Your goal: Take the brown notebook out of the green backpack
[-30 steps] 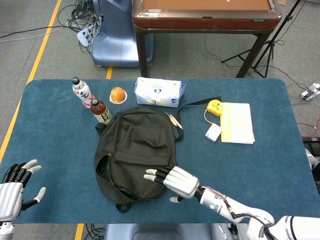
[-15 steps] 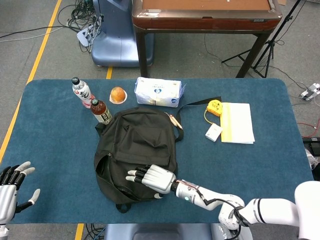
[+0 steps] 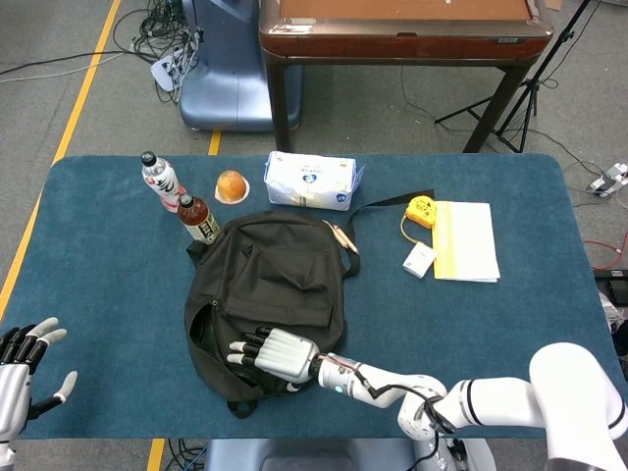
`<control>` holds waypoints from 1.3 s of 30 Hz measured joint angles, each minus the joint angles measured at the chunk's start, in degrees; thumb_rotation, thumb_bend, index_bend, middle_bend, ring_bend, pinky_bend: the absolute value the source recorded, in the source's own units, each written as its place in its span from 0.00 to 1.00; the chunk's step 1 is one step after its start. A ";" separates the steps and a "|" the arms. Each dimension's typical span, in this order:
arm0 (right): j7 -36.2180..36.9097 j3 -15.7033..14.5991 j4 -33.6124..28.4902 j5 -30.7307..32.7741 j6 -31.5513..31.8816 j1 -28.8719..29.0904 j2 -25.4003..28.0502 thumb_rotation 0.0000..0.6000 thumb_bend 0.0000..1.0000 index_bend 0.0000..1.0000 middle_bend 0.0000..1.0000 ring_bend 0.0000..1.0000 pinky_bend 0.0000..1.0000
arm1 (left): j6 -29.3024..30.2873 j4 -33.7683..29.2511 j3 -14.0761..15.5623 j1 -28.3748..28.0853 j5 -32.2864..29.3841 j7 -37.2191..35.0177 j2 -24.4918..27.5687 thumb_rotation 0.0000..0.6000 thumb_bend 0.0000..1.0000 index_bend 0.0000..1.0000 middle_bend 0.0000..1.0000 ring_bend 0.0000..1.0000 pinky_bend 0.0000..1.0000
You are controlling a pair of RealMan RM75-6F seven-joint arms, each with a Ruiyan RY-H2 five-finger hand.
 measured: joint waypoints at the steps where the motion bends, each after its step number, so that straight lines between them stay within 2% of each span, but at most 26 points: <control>1: -0.13 -0.21 0.47 0.14 0.09 0.17 -0.32 1.00 0.22 0.22 0.23 0.00 0.16 | 0.10 0.03 -0.02 0.05 0.04 -0.11 0.05 1.00 0.25 0.27 0.19 0.13 0.07; 3: -0.29 -0.60 1.15 0.25 0.81 0.28 -0.82 1.00 0.31 0.34 0.35 0.05 0.16 | 0.18 0.09 -0.06 0.09 0.07 -0.24 0.10 1.00 0.25 0.27 0.19 0.13 0.07; 5: -0.21 -1.02 1.65 0.15 2.09 0.11 -1.17 1.00 0.40 0.46 0.44 0.15 0.18 | 0.26 0.19 -0.07 0.11 0.21 -0.45 0.13 1.00 0.25 0.27 0.19 0.13 0.07; 9: 1.30 -1.88 2.63 -0.37 4.87 -0.77 -1.29 1.00 0.49 0.56 0.52 0.27 0.27 | -0.08 0.42 -0.04 -0.16 0.63 -0.66 0.17 1.00 0.25 0.27 0.19 0.13 0.07; 14: 5.30 -2.08 3.43 -0.56 6.98 -1.81 -0.04 1.00 0.50 0.57 0.54 0.32 0.31 | -1.54 0.27 -0.10 -1.47 1.59 -1.05 0.97 1.00 0.25 0.27 0.19 0.13 0.07; 24: 15.43 -2.18 3.07 -0.55 6.93 -2.41 5.21 1.00 0.51 0.57 0.53 0.33 0.31 | -4.95 -2.24 -0.23 -5.11 4.64 -4.75 3.77 1.00 0.25 0.27 0.19 0.14 0.07; 31: 19.86 -3.18 3.35 -1.78 7.11 -2.67 7.52 1.00 0.59 0.57 0.49 0.33 0.31 | -5.36 -2.75 0.07 -5.39 4.48 -4.16 3.58 1.00 0.25 0.27 0.19 0.14 0.07; 39: 24.28 -4.33 3.10 -4.13 6.77 -2.14 9.56 1.00 0.62 0.49 0.46 0.33 0.31 | -5.14 -3.20 0.30 -5.31 4.34 -3.40 3.48 1.00 0.25 0.27 0.19 0.14 0.07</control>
